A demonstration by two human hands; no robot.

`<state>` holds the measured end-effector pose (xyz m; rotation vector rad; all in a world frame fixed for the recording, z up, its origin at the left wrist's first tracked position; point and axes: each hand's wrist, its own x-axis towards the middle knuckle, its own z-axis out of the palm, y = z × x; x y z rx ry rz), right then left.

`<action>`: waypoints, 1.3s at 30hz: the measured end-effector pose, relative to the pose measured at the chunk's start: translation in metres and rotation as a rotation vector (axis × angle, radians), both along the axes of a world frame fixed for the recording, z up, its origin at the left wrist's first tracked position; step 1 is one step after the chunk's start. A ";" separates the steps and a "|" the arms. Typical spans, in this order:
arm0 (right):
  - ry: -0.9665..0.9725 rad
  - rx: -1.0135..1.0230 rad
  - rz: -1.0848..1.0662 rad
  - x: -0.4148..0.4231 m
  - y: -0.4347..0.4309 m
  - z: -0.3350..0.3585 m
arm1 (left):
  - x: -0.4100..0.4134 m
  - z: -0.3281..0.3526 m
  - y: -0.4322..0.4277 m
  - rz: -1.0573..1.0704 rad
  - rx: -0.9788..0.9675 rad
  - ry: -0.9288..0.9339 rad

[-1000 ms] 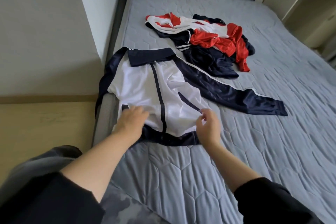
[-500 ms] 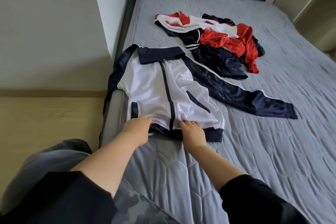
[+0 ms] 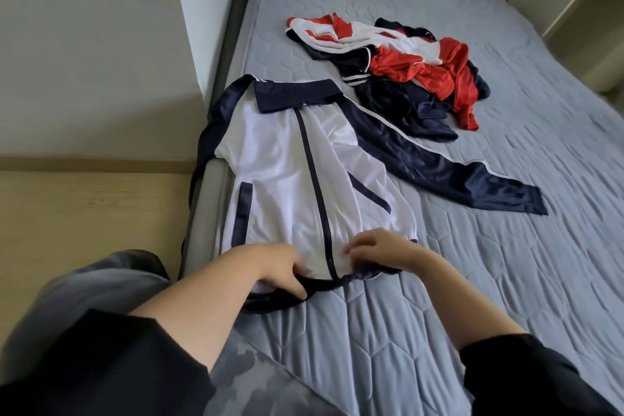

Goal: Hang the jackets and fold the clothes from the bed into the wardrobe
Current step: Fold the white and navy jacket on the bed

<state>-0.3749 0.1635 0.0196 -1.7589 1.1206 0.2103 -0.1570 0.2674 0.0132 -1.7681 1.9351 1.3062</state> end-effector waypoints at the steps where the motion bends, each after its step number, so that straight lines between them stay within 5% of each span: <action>1: -0.096 -0.095 -0.192 -0.007 -0.001 -0.004 | -0.003 -0.003 0.001 -0.043 -0.106 -0.065; 5: -0.065 -0.496 -0.649 -0.043 0.002 -0.023 | -0.019 -0.008 0.005 -0.111 -0.369 -0.202; 7: 0.048 -0.535 -0.597 -0.060 0.003 -0.032 | -0.026 -0.009 0.009 -0.114 -0.370 -0.220; 11: 0.171 -0.292 -0.189 -0.080 0.010 -0.047 | -0.036 -0.012 0.013 -0.264 -0.352 -0.373; 13: 0.228 -0.367 -0.086 -0.083 0.009 -0.052 | -0.036 -0.011 0.010 -0.174 -0.359 -0.312; 16: -0.001 -0.460 -0.383 -0.078 0.003 -0.049 | -0.017 -0.003 0.000 0.125 -0.293 -0.067; 20: -0.407 -0.043 -0.903 -0.067 -0.019 -0.028 | 0.025 0.014 -0.011 0.291 -0.222 0.048; 23: -0.149 0.052 -0.762 -0.064 -0.037 -0.005 | 0.044 0.024 -0.014 0.325 -0.175 0.065; 29: 0.245 -0.559 -0.689 -0.067 -0.056 0.025 | 0.046 0.030 -0.017 0.449 -0.076 0.235; 30: 0.198 -0.494 -0.790 -0.066 -0.055 0.024 | 0.046 0.030 -0.018 0.458 -0.073 0.253; 34: -0.337 0.349 -1.262 -0.062 -0.045 0.012 | 0.049 0.029 -0.018 0.480 -0.088 0.289; 36: -0.347 0.385 -1.258 -0.067 -0.043 0.009 | 0.050 0.030 -0.018 0.483 -0.109 0.320; 39: -0.120 0.148 -1.149 -0.076 -0.043 0.013 | 0.045 0.030 -0.016 0.531 -0.140 0.388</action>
